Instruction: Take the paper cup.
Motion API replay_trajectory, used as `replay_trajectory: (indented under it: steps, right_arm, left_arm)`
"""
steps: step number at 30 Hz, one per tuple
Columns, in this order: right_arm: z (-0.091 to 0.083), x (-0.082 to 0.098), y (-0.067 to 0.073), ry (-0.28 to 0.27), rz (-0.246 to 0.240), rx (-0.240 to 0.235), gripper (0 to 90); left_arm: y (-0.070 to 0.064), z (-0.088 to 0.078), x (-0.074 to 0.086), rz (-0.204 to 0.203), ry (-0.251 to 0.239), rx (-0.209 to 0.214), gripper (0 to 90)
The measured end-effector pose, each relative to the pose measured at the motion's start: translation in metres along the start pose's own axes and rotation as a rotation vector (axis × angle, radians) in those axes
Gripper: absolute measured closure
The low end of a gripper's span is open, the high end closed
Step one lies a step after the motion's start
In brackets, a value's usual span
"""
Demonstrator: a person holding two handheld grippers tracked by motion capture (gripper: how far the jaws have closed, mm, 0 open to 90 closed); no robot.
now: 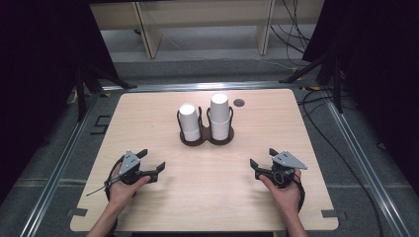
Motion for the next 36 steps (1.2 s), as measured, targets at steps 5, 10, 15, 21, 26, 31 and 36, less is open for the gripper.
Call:
replay_trajectory:
  steps: [5, 10, 15, 21, 26, 31, 36]
  right_arm:
    - [0.002, -0.001, 0.002, -0.009, 0.015, -0.020, 15.4]
    - [0.003, -0.003, -0.001, -0.014, 0.006, 0.008, 15.3]
    - [0.008, -0.016, 0.008, -0.031, -0.006, -0.029, 15.4]
    - [0.020, -0.050, 0.023, -0.087, -0.035, -0.079, 15.5]
    - [0.037, -0.087, 0.040, -0.124, -0.091, -0.123, 15.8]
    - [0.053, -0.114, 0.053, -0.145, -0.121, -0.164, 15.8]
    - [0.073, -0.139, 0.062, -0.169, -0.177, -0.187, 15.7]
  left_arm:
    - [-0.001, 0.006, -0.004, -0.002, 0.001, 0.012, 10.8]
    - [0.000, 0.013, -0.006, -0.003, 0.010, 0.023, 10.9]
    - [-0.004, 0.028, -0.014, 0.029, 0.014, 0.057, 11.3]
    - [-0.004, 0.051, -0.029, 0.015, 0.016, 0.121, 13.2]
    - [-0.003, 0.079, -0.046, 0.019, 0.028, 0.146, 13.3]
    - [0.002, 0.099, -0.048, 0.019, 0.054, 0.165, 13.8]
    - [0.000, 0.116, -0.047, 0.045, 0.080, 0.175, 13.9]
Point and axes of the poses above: each handheld gripper's, and its own axes: z roughly forward along the jaws, x roughly out of its underside, y roughly to its left, the point moved 8 cm from there along z, roughly forward along the jaws, and after that the axes turned 14 degrees about -z, right-handed, at the moved point
